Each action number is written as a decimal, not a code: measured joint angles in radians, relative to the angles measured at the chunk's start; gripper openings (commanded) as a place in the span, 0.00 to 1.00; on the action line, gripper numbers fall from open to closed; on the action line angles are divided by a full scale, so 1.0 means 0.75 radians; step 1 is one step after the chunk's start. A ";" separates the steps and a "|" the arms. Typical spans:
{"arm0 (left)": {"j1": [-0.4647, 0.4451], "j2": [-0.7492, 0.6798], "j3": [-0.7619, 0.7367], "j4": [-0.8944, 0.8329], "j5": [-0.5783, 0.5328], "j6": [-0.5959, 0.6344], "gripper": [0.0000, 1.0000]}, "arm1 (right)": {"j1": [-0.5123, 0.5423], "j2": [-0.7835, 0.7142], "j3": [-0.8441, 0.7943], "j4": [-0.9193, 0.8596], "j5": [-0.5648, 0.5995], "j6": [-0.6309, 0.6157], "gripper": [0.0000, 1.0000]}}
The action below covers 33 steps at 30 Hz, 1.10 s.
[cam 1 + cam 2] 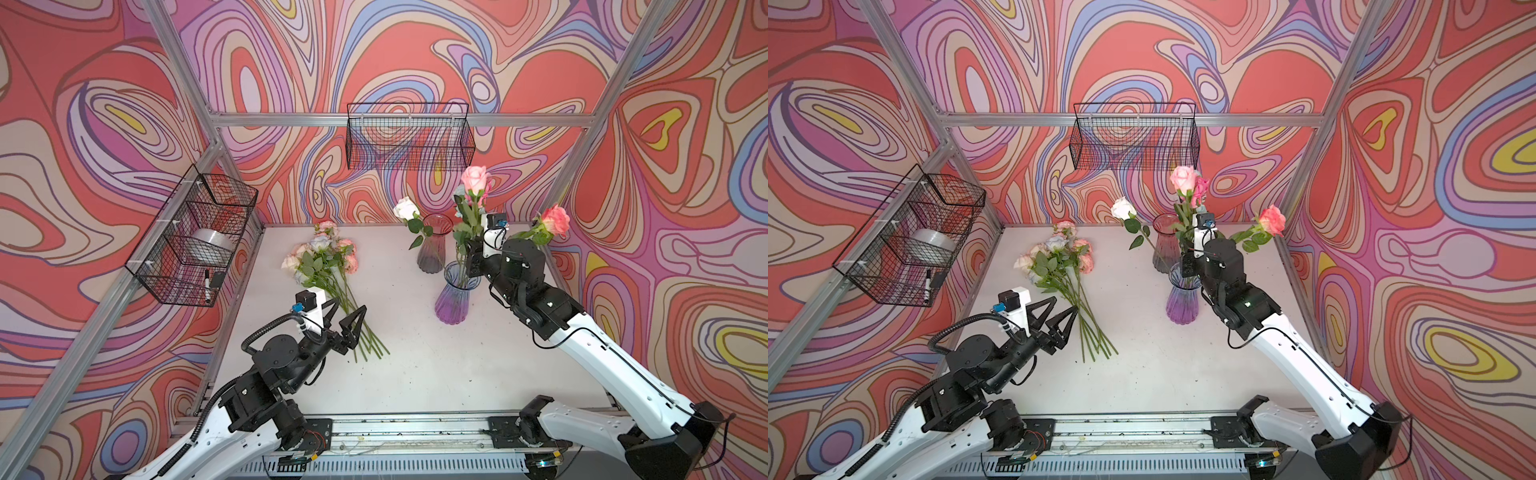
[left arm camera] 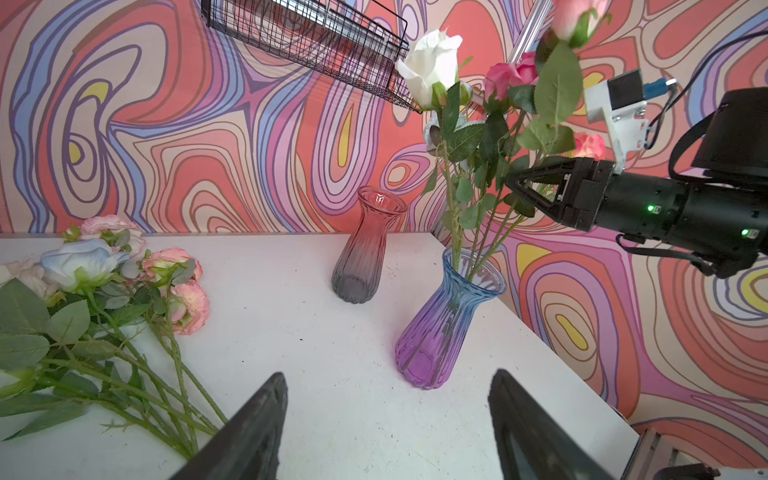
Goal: Arrange the flowers into the vase
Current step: 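Carry the pink rose into the vase with the right gripper while the left draws back, then open the right gripper and draw it back while the left reaches to the bunch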
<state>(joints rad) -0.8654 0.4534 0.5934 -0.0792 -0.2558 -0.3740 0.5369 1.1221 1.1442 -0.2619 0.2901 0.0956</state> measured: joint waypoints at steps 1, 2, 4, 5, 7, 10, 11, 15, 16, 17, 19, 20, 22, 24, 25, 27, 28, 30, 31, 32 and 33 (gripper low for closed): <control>0.000 0.006 0.000 0.000 0.000 -0.001 0.77 | 0.000 -0.003 -0.003 0.000 -0.001 0.005 0.31; 0.000 0.010 0.000 0.000 0.000 -0.002 0.77 | 0.000 -0.008 -0.006 0.000 -0.003 0.006 0.31; 0.000 0.020 0.000 0.001 0.000 -0.006 0.77 | 0.000 -0.023 -0.016 -0.002 -0.007 0.015 0.35; 0.000 0.026 0.000 0.001 0.000 -0.006 0.77 | 0.000 -0.028 -0.018 -0.006 -0.009 0.015 0.36; 0.000 0.042 0.000 0.001 0.001 -0.006 0.77 | 0.000 -0.042 -0.018 -0.014 -0.015 0.022 0.40; 0.000 0.072 0.001 0.001 0.001 -0.006 0.77 | 0.000 -0.064 -0.018 -0.040 -0.030 0.034 0.43; 0.000 0.080 0.001 0.002 0.001 -0.006 0.77 | 0.000 -0.074 -0.017 -0.049 -0.039 0.038 0.44; 0.000 0.116 0.000 0.002 -0.019 -0.014 0.76 | 0.000 -0.145 -0.016 -0.096 -0.090 0.064 0.48; 0.000 0.125 0.000 0.002 -0.038 -0.024 0.76 | 0.000 -0.168 -0.012 -0.114 -0.102 0.069 0.49; 0.000 0.133 0.000 0.002 -0.054 -0.033 0.76 | 0.000 -0.186 -0.001 -0.138 -0.111 0.074 0.49; 0.000 0.156 0.000 0.002 -0.114 -0.063 0.75 | 0.000 -0.219 0.024 -0.168 -0.130 0.084 0.50; 0.000 0.166 0.000 0.002 -0.137 -0.072 0.75 | 0.000 -0.235 0.031 -0.176 -0.135 0.087 0.51; 0.000 0.198 0.000 0.001 -0.197 -0.106 0.74 | 0.000 -0.272 0.039 -0.200 -0.140 0.099 0.50; 0.001 0.235 0.001 -0.005 -0.251 -0.139 0.73 | 0.000 -0.297 0.047 -0.223 -0.129 0.109 0.50; 0.001 0.256 0.001 -0.014 -0.278 -0.158 0.70 | 0.000 -0.306 0.047 -0.230 -0.116 0.114 0.50; 0.002 0.297 0.008 -0.049 -0.323 -0.194 0.65 | 0.000 -0.323 0.047 -0.247 -0.069 0.128 0.50; 0.008 0.323 0.015 -0.074 -0.340 -0.215 0.64 | 0.000 -0.331 0.047 -0.254 -0.038 0.137 0.50; 0.034 0.368 0.030 -0.122 -0.354 -0.258 0.63 | 0.000 -0.352 0.047 -0.271 0.040 0.150 0.48; 0.062 0.391 0.039 -0.152 -0.349 -0.283 0.63 | 0.000 -0.363 0.047 -0.276 0.083 0.155 0.46; 0.101 0.413 0.045 -0.175 -0.334 -0.310 0.62 | 0.000 -0.371 0.047 -0.280 0.112 0.162 0.44; 0.152 0.436 0.051 -0.200 -0.307 -0.337 0.62 | 0.000 -0.380 0.047 -0.283 0.144 0.167 0.41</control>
<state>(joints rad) -0.7513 0.7807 0.6319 -0.2291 -0.4862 -0.6270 0.5369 0.8371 1.1797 -0.4744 0.3981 0.2211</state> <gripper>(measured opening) 0.628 0.451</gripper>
